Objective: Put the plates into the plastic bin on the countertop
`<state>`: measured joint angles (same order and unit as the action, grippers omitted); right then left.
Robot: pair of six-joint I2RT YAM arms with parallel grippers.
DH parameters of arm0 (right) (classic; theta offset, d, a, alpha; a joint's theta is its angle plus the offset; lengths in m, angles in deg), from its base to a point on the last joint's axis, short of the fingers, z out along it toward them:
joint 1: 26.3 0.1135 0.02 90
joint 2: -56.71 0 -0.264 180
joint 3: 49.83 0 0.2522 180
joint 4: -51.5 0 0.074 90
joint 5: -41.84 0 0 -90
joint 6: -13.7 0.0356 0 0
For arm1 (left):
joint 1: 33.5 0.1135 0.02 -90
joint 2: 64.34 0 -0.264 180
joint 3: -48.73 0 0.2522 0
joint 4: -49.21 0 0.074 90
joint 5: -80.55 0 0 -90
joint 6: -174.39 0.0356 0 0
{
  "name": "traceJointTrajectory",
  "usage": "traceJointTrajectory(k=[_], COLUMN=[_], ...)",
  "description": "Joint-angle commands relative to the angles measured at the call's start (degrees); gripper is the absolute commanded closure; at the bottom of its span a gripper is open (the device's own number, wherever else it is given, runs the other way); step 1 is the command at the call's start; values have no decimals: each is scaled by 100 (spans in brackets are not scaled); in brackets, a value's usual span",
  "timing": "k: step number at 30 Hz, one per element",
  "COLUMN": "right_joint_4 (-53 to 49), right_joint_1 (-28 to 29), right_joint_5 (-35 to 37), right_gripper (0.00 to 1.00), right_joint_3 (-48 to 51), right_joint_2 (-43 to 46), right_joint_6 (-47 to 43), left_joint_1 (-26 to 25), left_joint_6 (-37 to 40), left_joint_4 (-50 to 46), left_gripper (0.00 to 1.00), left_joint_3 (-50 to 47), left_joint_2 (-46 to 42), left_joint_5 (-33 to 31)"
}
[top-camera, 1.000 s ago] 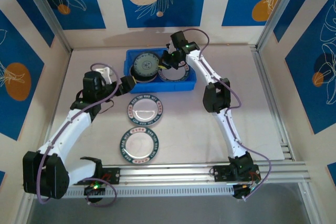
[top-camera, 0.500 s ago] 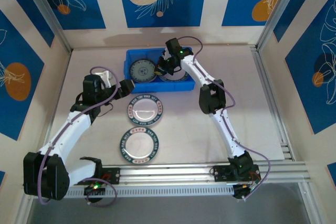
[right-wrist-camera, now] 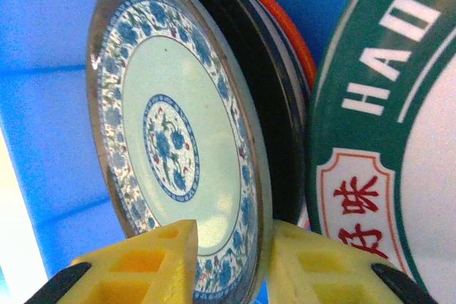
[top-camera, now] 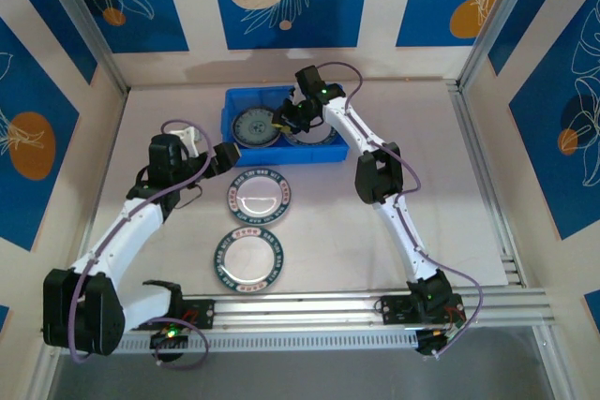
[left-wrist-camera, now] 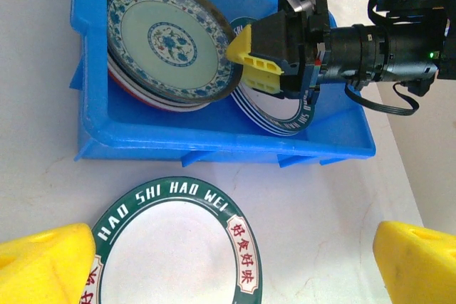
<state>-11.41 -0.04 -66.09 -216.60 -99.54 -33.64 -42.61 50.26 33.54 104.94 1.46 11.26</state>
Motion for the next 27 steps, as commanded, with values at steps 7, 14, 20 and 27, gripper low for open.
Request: traceJointTrajectory(k=[7, 14, 20, 27], right_joint_4=[-467, -360, -350, -468], right_joint_1=[84, 116, 121, -36], right_joint_5=[301, 136, -16, 323], right_gripper=[66, 68, 69, 68], right_joint_3=[90, -266, -439, 210], right_joint_2=[511, 281, 260, 1105], right_joint_6=[-385, -298, -224, -610], left_joint_1=[73, 67, 85, 97], left_joint_6=[-80, 45, 107, 137], left_joint_4=[396, 264, 254, 366], left_gripper=[0, 0, 0, 0], left_joint_3=[-97, -88, -63, -9], left_joint_2=[117, 39, 175, 358], left_joint_5=[100, 43, 39, 101])
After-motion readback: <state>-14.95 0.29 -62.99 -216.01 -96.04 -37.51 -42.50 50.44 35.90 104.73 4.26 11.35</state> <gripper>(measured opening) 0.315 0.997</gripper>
